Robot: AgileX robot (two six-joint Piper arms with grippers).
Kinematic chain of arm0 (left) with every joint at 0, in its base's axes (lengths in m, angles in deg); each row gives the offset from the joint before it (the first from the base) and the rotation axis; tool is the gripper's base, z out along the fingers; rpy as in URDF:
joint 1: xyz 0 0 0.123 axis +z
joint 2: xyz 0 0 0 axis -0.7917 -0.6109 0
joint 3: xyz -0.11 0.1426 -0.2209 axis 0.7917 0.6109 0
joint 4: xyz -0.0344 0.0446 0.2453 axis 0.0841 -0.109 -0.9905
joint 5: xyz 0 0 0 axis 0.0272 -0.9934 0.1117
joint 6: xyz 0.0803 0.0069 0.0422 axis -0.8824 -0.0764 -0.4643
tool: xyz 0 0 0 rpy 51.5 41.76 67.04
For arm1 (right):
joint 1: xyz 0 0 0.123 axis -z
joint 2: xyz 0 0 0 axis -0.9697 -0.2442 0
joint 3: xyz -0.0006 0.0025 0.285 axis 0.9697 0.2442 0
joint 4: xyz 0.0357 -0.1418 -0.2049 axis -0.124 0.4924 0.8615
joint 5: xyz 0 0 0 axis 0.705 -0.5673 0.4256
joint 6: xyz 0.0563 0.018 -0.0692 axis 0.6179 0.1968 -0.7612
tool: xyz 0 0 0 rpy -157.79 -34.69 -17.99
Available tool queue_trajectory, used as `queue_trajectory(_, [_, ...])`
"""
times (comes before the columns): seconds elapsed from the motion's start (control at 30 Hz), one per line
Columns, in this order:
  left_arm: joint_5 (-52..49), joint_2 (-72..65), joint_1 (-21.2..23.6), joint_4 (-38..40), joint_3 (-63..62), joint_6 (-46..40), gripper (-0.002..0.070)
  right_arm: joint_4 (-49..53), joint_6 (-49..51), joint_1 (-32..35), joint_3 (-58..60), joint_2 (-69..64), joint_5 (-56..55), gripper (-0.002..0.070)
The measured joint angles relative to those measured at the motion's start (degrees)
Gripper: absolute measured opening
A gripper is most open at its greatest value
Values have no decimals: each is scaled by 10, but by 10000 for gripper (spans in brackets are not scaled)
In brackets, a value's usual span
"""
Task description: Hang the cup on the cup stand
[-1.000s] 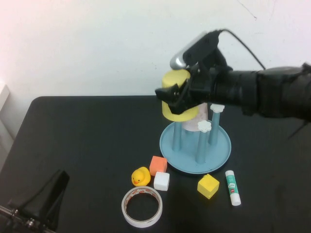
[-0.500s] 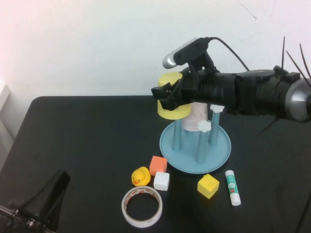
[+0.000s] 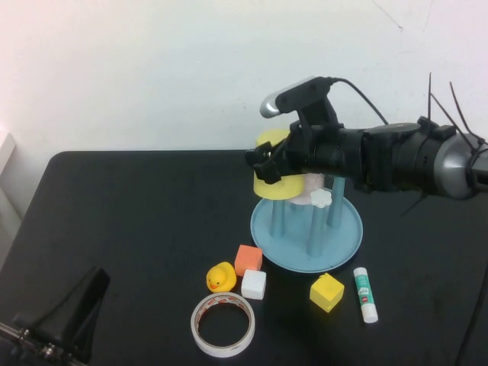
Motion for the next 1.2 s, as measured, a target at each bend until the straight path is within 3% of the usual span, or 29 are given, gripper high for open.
queue_trajectory(0.13, [0,0,0,0,0,0,0,-1,20,0,0,-3,-26,680])
queue_trajectory(0.47, [0,0,0,-10,0,0,0,-4,26,1,0,24,-40,685])
queue_trajectory(0.57, [0,0,0,-22,0,0,0,-4,29,1,1,74,-40,584])
queue_trajectory(0.63, [-3,0,0,-26,0,0,0,-4,41,1,7,116,-40,456])
queue_trajectory(0.73, [-8,0,0,-25,0,-1,0,-4,64,1,34,191,-35,198])
queue_trajectory(0.8, [-7,0,0,-17,0,-7,0,-4,72,1,64,246,-29,84])
queue_trajectory(0.93, [-3,0,0,5,0,-33,0,-4,77,1,148,354,-20,16])
queue_trajectory(1.2, [-2,0,0,11,0,-42,0,-4,55,1,338,588,6,0])
